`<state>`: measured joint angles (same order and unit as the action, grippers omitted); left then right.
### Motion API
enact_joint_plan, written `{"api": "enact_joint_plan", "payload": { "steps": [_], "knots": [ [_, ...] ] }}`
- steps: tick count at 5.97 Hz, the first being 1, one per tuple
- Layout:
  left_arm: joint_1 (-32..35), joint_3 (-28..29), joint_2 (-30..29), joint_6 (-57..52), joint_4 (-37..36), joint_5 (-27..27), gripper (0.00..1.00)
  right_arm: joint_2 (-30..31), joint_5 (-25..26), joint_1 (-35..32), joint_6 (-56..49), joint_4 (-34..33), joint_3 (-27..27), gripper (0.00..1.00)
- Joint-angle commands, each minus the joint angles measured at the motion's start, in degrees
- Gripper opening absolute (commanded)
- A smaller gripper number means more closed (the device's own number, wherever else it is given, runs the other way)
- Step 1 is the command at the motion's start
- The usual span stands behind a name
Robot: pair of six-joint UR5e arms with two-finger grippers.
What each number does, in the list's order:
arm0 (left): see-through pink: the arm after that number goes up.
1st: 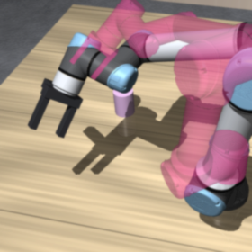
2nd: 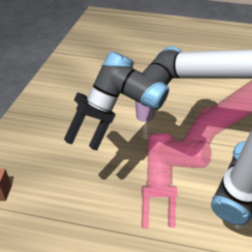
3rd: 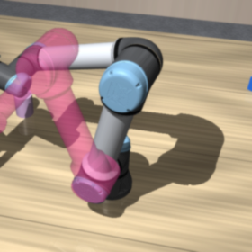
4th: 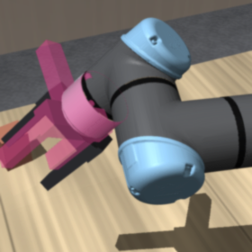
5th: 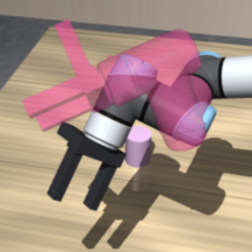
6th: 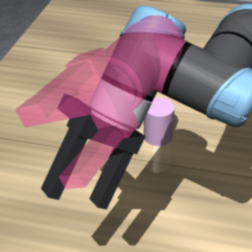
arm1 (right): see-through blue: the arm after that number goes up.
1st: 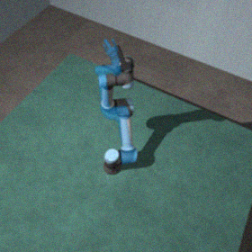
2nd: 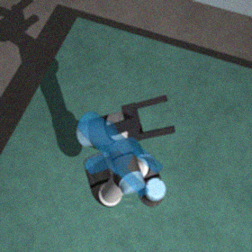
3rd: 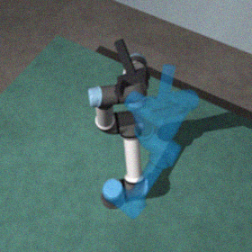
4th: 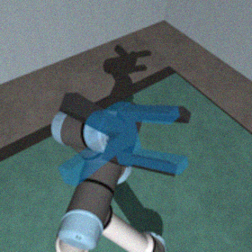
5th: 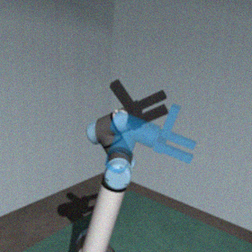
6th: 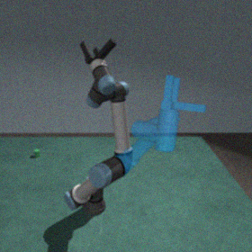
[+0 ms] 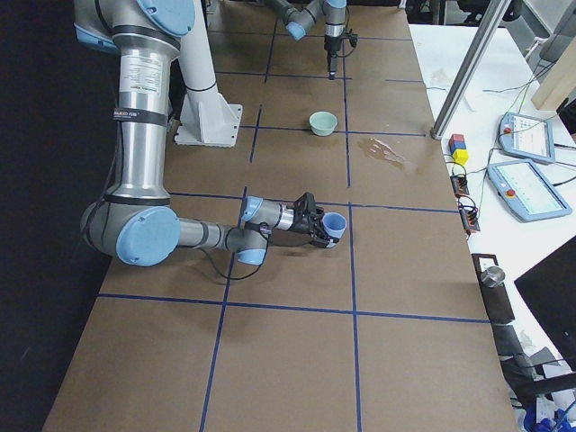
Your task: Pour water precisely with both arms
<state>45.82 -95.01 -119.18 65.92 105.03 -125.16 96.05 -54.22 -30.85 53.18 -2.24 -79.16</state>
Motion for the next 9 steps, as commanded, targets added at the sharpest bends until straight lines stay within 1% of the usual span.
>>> {"api": "enact_joint_plan", "payload": {
  "steps": [1,5,7,8,9],
  "knots": [
    [0.0,0.0,0.0,0.0,0.0,0.0,1.00,0.3,0.0,0.0,0.3,0.1,0.0,1.00],
    [0.1,-0.1,0.0,0.1,0.0,0.0,1.00,2.6,0.1,0.2,0.8,6.3,0.1,1.00],
    [0.1,-0.2,0.0,0.2,0.0,0.0,1.00,3.5,-0.3,2.0,2.9,9.7,0.1,1.00],
    [0.1,-0.2,0.0,0.2,0.0,0.0,1.00,5.3,-0.3,3.4,3.6,11.7,-0.1,1.00],
    [0.1,-0.7,0.0,0.5,0.0,0.1,1.00,8.5,-0.4,4.9,3.7,16.5,0.0,1.00]
  ]
}}
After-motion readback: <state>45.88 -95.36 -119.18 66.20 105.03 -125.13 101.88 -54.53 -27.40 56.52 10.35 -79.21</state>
